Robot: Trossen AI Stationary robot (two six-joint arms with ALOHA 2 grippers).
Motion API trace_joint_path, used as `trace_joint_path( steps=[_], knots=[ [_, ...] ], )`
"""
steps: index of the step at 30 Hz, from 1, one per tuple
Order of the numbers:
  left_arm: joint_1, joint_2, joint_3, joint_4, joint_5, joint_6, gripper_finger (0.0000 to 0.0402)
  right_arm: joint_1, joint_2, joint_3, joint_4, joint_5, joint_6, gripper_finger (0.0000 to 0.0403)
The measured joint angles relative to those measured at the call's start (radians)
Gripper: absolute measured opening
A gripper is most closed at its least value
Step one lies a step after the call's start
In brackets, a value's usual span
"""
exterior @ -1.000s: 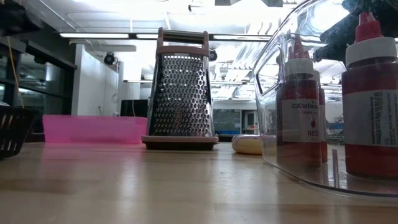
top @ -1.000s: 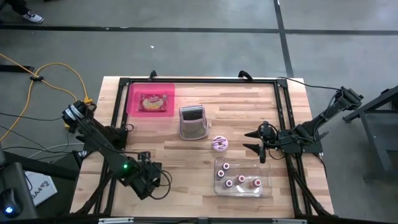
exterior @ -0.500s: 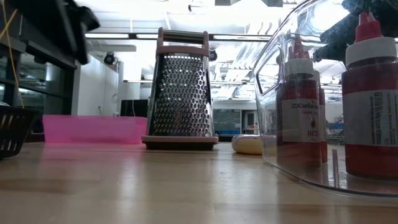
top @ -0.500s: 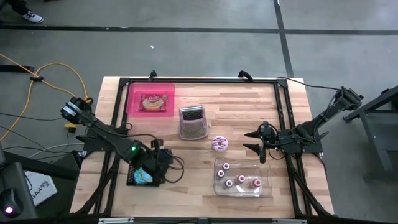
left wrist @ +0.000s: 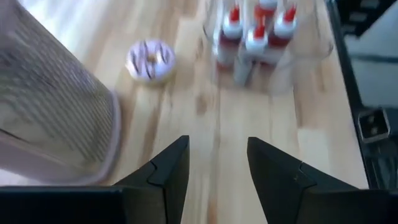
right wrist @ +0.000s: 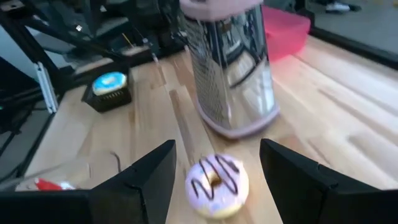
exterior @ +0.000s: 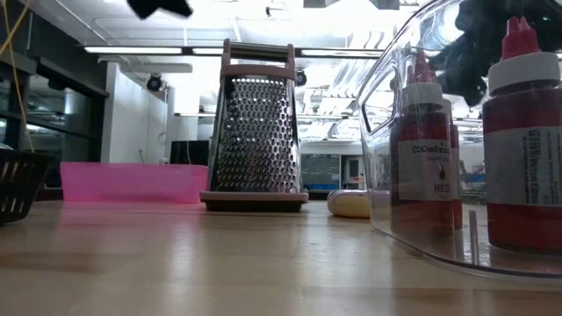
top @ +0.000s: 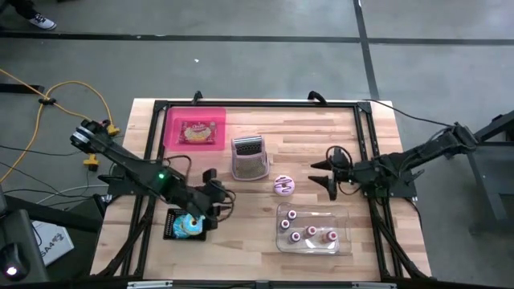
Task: Pick & Place Food Item
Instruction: Put the purple donut toy into the black bin
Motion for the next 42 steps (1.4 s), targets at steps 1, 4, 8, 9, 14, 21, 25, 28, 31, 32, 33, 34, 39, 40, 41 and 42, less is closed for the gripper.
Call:
trace_joint_path(
  steps=[1, 4, 8, 9, 14, 21, 25, 28, 31, 32, 33, 34, 39, 40, 41, 42],
  knots=[
    [0.000, -0.017, 0.000, 0.007, -0.016, 0.014, 0.0155, -0.019, 0.000, 0.000, 0.019, -0.021, -0.021, 0.0220],
    [0.000, -0.065, 0.000, 0.020, -0.047, 0.043, 0.0155, -0.069, 0.000, 0.017, 0.033, -0.081, -0.076, 0.0220],
    [0.004, -0.105, -0.002, 0.030, -0.070, 0.071, 0.0155, -0.128, 0.014, 0.071, 0.030, -0.161, -0.156, 0.0220],
    [0.010, -0.110, -0.001, 0.032, -0.072, 0.072, 0.0155, -0.143, 0.023, 0.091, 0.021, -0.185, -0.166, 0.0220],
    [0.036, -0.115, -0.002, 0.032, -0.082, 0.071, 0.0155, -0.228, 0.126, 0.236, -0.116, -0.299, -0.186, 0.0220],
    [0.045, -0.121, -0.003, 0.039, -0.080, 0.071, 0.0155, -0.298, 0.347, 0.457, -0.367, -0.325, -0.233, 0.0220],
    [0.036, -0.125, -0.003, 0.037, -0.078, 0.071, 0.0155, -0.325, 0.439, 0.517, -0.377, -0.345, -0.239, 0.0220],
    [0.032, -0.127, -0.003, 0.029, -0.077, 0.069, 0.0155, -0.354, 0.505, 0.528, -0.380, -0.365, -0.218, 0.0220],
    [0.032, -0.127, -0.003, 0.000, -0.077, 0.063, 0.0155, -0.385, 0.570, 0.527, -0.408, -0.366, -0.176, 0.0220],
    [0.032, -0.127, -0.003, -0.005, -0.077, 0.063, 0.0155, -0.395, 0.589, 0.527, -0.421, -0.361, -0.156, 0.0220],
    [0.032, -0.127, -0.003, -0.009, -0.077, 0.063, 0.0155, -0.403, 0.605, 0.527, -0.433, -0.353, -0.136, 0.0220],
    [0.032, -0.127, -0.003, -0.011, -0.077, 0.062, 0.0155, -0.411, 0.619, 0.527, -0.445, -0.347, -0.123, 0.0220],
    [0.032, -0.127, -0.003, -0.016, -0.077, 0.060, 0.0155, -0.432, 0.678, 0.527, -0.455, -0.366, -0.098, 0.0220],
    [0.032, -0.127, -0.003, -0.016, -0.077, 0.060, 0.0155, -0.433, 0.687, 0.527, -0.455, -0.376, -0.095, 0.0220],
    [0.032, -0.127, -0.003, -0.016, -0.077, 0.060, 0.0155, -0.432, 0.695, 0.527, -0.456, -0.385, -0.086, 0.0220],
    [0.032, -0.127, -0.003, -0.016, -0.077, 0.060, 0.0155, -0.432, 0.703, 0.527, -0.457, -0.393, -0.077, 0.0220]
  ],
)
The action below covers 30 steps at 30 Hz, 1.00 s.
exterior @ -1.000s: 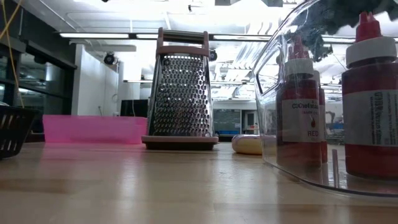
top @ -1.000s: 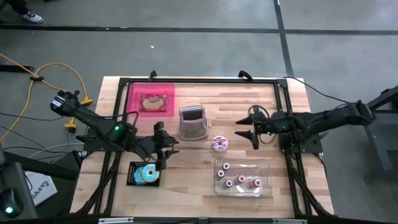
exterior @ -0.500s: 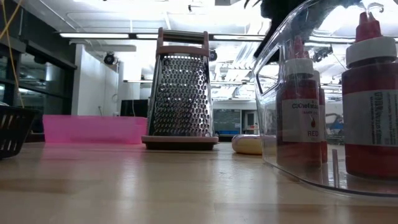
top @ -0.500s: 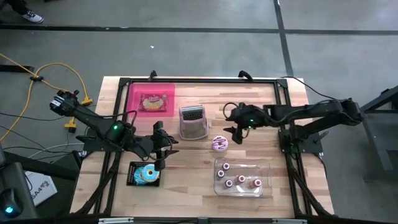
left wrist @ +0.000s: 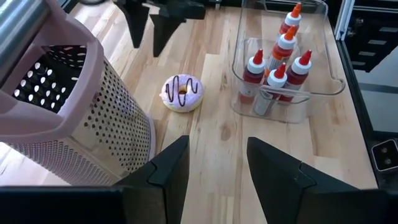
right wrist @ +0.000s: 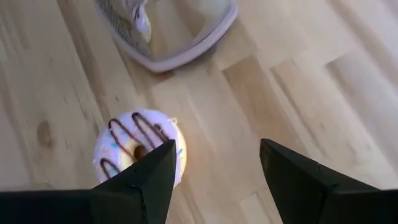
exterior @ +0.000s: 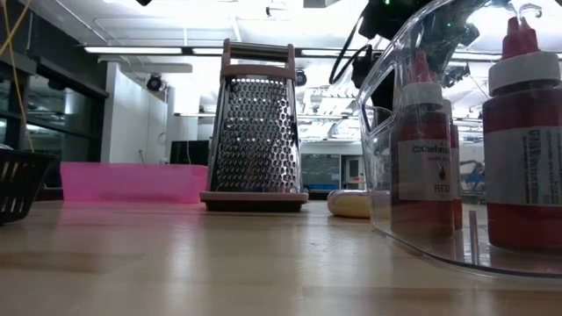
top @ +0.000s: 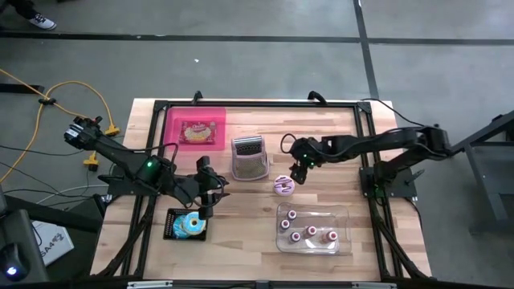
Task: Pick & Place Food Item
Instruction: Put the purple donut toy into the black bin
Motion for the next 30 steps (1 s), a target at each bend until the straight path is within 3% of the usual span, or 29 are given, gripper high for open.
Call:
trace_joint_path(
  steps=[5, 12, 21, 24, 30],
  knots=[
    [0.000, 0.000, 0.000, 0.000, 0.000, 0.000, 0.0155, -0.005, 0.016, 0.000, -0.006, -0.036, 0.002, 0.0220],
    [0.010, 0.000, 0.000, 0.001, 0.000, 0.000, 0.0155, -0.104, 0.016, 0.000, -0.010, -0.303, -0.021, 0.0220],
    [0.022, 0.000, 0.000, 0.001, -0.001, 0.000, 0.0155, -0.221, 0.019, -0.001, -0.035, -0.386, -0.105, 0.0220],
    [0.029, 0.000, 0.000, 0.001, -0.001, 0.000, 0.0155, -0.228, 0.056, -0.001, -0.019, -0.437, -0.107, 0.0220],
    [0.029, 0.000, 0.000, -0.001, -0.001, 0.001, 0.0155, -0.203, 0.161, -0.002, -0.003, -0.413, -0.127, 0.0220]
  ],
)
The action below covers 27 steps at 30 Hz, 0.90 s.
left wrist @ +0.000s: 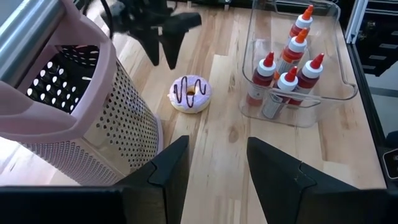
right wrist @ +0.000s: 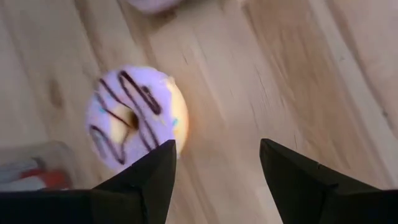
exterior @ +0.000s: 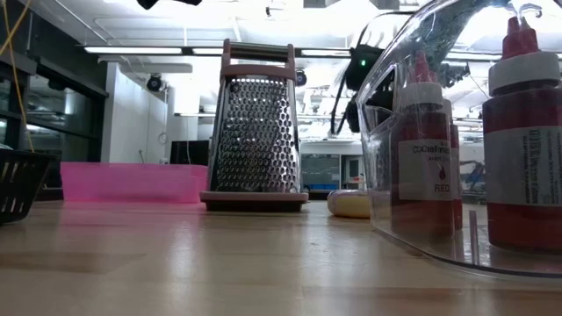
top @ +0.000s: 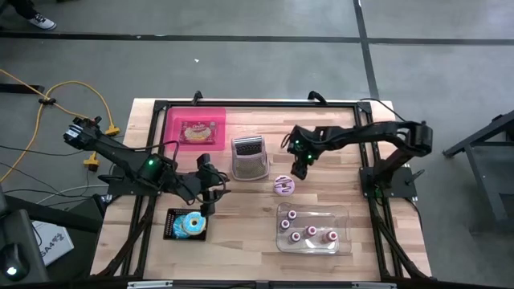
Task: Pick & Place Food Item
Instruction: Put the purple donut toy into the black bin
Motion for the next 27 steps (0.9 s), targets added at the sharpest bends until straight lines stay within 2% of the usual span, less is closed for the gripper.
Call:
trace_joint_path(
  steps=[3, 15, 22, 27],
  knots=[
    [0.000, 0.000, 0.000, -0.001, 0.000, 0.000, 0.0155, 0.019, 0.029, -0.001, 0.015, 0.012, -0.011, 0.0220],
    [0.000, 0.000, 0.000, -0.019, 0.000, 0.000, 0.0155, 0.049, 0.036, 0.000, 0.062, -0.086, 0.018, 0.0220],
    [0.000, 0.000, 0.000, -0.040, 0.001, 0.000, 0.0155, 0.073, 0.036, 0.000, 0.108, -0.066, -0.005, 0.0221],
    [0.000, 0.000, 0.000, -0.040, 0.000, -0.005, 0.0155, 0.094, 0.036, 0.000, 0.109, 0.016, -0.040, 0.0246]
  ],
)
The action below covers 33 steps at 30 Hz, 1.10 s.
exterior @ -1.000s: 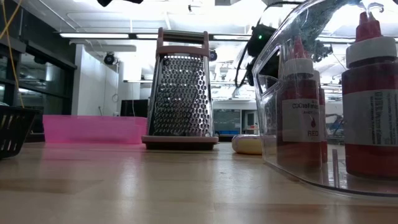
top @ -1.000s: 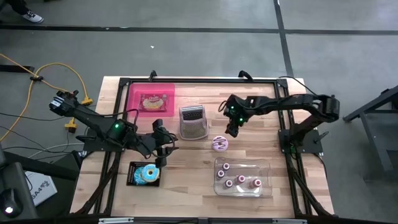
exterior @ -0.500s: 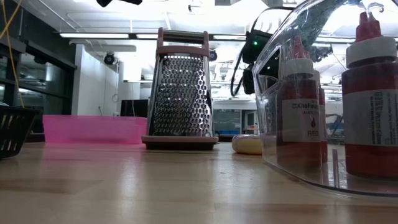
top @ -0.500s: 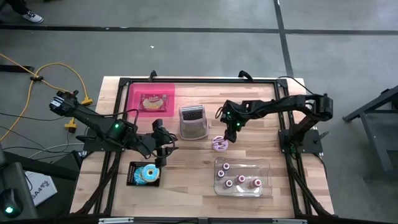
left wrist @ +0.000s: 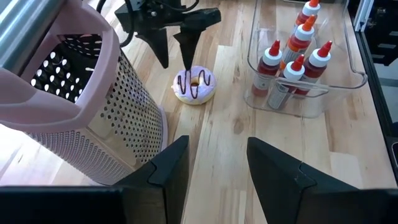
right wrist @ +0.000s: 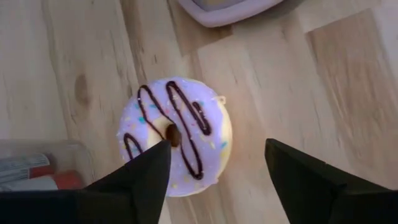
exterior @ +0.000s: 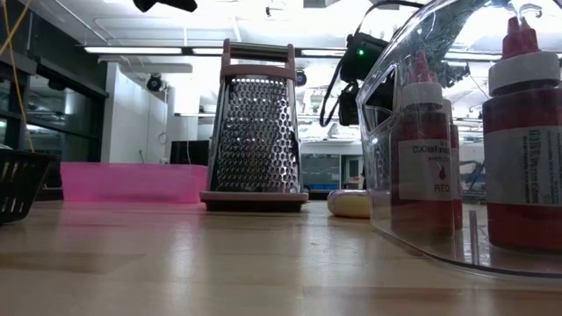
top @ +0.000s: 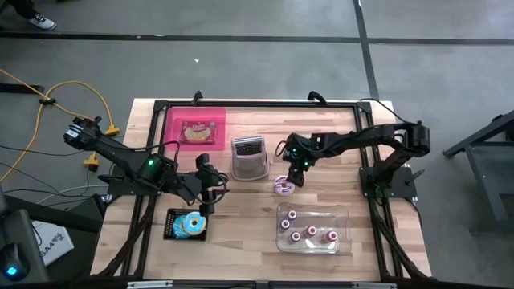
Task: Pick & Place Food Item
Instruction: Put the purple donut toy into the black bin
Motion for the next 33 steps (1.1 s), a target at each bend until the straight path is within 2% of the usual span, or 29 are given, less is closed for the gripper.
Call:
trace_joint_path(
  steps=[7, 13, 18, 33],
  knots=[
    [0.000, 0.000, 0.000, 0.001, 0.000, -0.002, 0.0155, 0.036, 0.000, 0.000, 0.016, 0.029, -0.001, 0.0279],
    [0.000, 0.000, 0.000, 0.001, 0.000, -0.003, 0.0155, 0.065, 0.000, 0.000, 0.043, 0.066, 0.002, 0.0277],
    [0.000, 0.000, 0.000, 0.001, 0.000, -0.003, 0.0155, 0.085, 0.000, 0.000, 0.050, 0.140, 0.002, 0.0276],
    [-0.004, 0.000, 0.000, -0.002, 0.009, -0.019, 0.0155, 0.099, 0.096, 0.000, 0.078, 0.125, 0.010, 0.0276]
  ],
)
